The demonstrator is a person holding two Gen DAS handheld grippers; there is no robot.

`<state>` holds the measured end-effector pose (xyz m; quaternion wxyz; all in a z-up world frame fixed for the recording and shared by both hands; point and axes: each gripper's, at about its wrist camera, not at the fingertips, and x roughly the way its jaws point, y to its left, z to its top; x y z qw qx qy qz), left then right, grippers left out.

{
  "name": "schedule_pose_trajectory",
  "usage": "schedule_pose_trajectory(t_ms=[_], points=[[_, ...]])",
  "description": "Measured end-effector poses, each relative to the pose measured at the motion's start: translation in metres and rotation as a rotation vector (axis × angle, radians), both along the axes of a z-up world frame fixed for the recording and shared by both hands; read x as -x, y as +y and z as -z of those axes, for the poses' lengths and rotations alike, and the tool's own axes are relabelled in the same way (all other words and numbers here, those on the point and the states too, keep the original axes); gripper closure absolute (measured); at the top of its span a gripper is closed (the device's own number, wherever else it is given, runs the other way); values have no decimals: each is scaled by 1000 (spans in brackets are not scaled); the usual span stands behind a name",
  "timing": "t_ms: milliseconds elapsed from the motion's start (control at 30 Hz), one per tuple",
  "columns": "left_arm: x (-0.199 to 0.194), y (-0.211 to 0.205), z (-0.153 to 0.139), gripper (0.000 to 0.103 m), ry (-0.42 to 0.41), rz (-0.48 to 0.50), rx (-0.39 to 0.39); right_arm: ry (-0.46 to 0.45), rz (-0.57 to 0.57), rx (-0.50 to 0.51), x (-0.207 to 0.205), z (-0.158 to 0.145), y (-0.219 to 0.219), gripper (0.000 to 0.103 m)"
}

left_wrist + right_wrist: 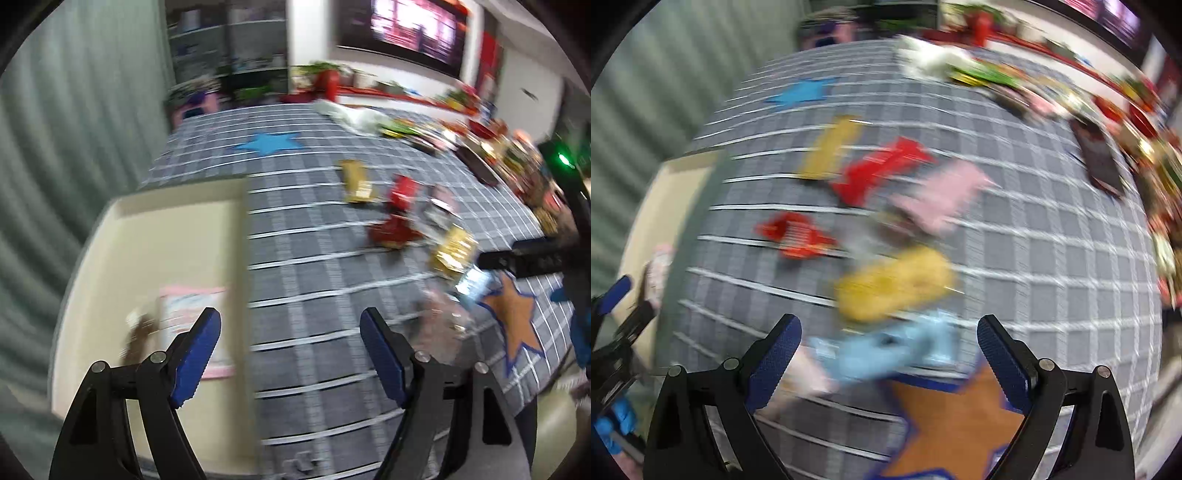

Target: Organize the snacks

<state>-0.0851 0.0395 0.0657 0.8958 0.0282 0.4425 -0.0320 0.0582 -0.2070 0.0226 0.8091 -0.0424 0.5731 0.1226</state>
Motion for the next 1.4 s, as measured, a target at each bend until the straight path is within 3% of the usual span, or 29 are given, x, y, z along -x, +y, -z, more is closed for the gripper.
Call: schedule_pose_trajectory(t_ms=[133,300,467,633,700,800,900,1167,1267,1400], points=[[1,-59,10,21,26,202,-92,17,61,-48,-5,6,-24,6],[0,-101,30,20,38,328,-155,36,64,-73,4,10,-31,6],[-14,-117,48,20,105,330,-164,49,74,-103,2,19,-26,6],[-14,-118,52,23,108,318,-143,46,72,-114,-4,24,-6,6],[-14,-115,52,33,133,318,-89,40,36,-58,-3,29,7,5],[-12,-116,51,33,127,306,-97,2,-32,24,5,33,13,5],[-9,-121,50,32,105,314,-137,-23,-59,93,15,38,-6,1],[-14,-123,51,25,99,286,-154,3,22,41,23,41,-75,1],[-14,-122,52,24,93,277,-160,-17,-45,26,23,38,-66,1],[-17,-120,52,24,107,272,-146,-95,-220,139,15,33,-22,1]])
